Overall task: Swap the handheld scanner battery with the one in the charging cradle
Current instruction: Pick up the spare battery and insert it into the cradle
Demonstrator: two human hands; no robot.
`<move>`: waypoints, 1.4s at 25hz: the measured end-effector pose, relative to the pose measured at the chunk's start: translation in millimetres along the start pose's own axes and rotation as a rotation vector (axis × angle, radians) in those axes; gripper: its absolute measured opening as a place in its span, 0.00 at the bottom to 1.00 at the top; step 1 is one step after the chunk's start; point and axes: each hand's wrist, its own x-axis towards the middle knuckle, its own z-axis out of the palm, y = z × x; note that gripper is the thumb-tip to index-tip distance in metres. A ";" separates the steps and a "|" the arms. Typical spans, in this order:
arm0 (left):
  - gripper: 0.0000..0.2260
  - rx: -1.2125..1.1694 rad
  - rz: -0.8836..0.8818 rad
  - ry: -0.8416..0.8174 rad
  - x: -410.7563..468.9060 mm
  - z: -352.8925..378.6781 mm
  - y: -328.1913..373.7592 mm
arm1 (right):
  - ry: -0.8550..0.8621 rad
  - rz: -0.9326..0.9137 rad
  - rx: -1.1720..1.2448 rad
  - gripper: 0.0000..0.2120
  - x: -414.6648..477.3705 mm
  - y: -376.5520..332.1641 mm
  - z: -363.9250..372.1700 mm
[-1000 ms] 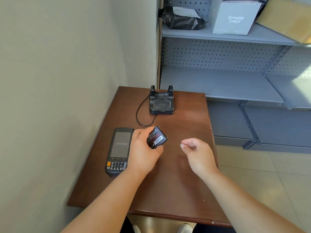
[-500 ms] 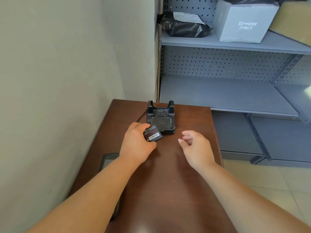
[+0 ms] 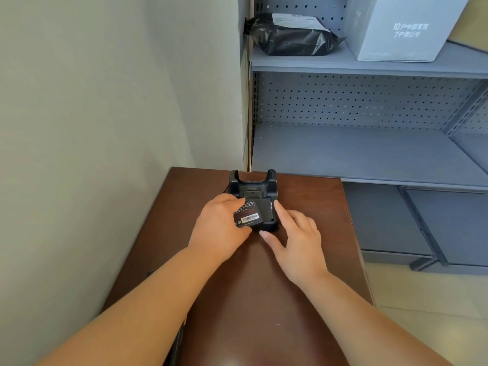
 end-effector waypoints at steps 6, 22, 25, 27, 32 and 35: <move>0.25 0.089 0.036 -0.058 14.1 -0.3 -2.1 | 0.125 -0.052 -0.053 0.28 3.2 4.4 14.1; 0.26 0.188 0.042 -0.200 34.1 6.4 10.1 | 0.283 -0.139 -0.023 0.26 5.8 12.9 21.0; 0.26 0.210 0.014 -0.210 35.8 8.7 14.1 | 0.282 -0.139 -0.020 0.26 5.8 13.5 21.1; 0.25 0.212 0.002 -0.207 37.0 9.0 15.6 | 0.292 -0.142 -0.028 0.26 6.1 14.2 22.1; 0.27 0.230 -0.033 -0.207 37.7 8.8 16.8 | 0.322 -0.155 -0.050 0.27 6.8 14.6 24.5; 0.27 0.226 -0.034 -0.207 36.6 8.6 17.8 | 0.332 -0.155 -0.061 0.27 7.0 14.7 25.3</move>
